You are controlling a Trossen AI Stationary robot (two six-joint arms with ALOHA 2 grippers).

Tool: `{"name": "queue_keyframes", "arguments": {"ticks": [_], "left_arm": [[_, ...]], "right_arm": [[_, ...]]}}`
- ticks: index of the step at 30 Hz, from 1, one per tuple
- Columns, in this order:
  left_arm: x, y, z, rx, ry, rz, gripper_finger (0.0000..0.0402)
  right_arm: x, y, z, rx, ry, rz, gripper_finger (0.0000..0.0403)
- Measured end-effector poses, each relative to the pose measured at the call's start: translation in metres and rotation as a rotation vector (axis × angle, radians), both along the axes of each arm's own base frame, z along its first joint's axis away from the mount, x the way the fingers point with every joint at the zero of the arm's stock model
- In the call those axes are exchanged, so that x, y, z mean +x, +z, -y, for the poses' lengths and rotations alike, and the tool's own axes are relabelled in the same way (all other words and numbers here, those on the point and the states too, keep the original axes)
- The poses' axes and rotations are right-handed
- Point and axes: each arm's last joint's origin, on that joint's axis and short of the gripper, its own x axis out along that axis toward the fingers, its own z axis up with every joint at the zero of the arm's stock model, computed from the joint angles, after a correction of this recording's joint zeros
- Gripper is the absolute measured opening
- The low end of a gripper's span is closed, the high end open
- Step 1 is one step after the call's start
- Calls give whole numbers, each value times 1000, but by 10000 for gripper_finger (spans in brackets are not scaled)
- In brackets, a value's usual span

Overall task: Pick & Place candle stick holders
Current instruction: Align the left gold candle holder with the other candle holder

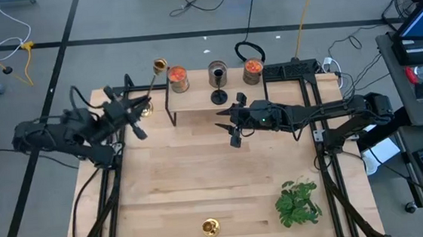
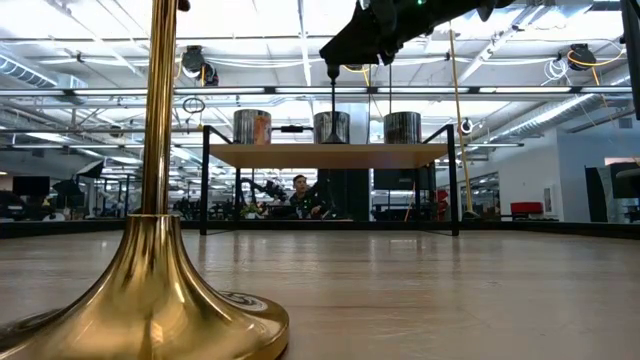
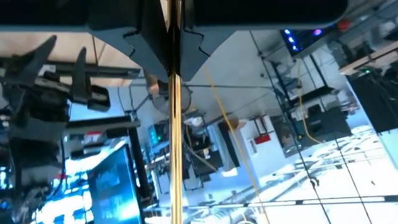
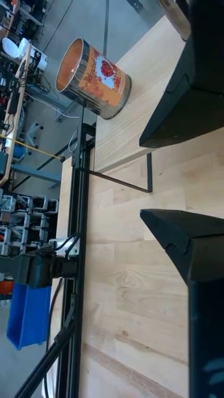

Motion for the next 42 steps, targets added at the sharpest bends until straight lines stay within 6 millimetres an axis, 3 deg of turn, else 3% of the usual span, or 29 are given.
{"name": "queue_keyframes", "arguments": {"ticks": [4,21,31,42], "left_arm": [[4,-12,-11,-16,-15,3,21],[49,-119,-76,-150,-97,181,21],[80,-147,-89,-133,-84,214,21],[95,-174,-100,-105,-1,148,21]], "right_arm": [[0,0,0,0,0,0,171],[0,0,0,3,-1,5,171],[0,0,0,4,-1,2,171],[0,0,0,4,-1,1,171]]}}
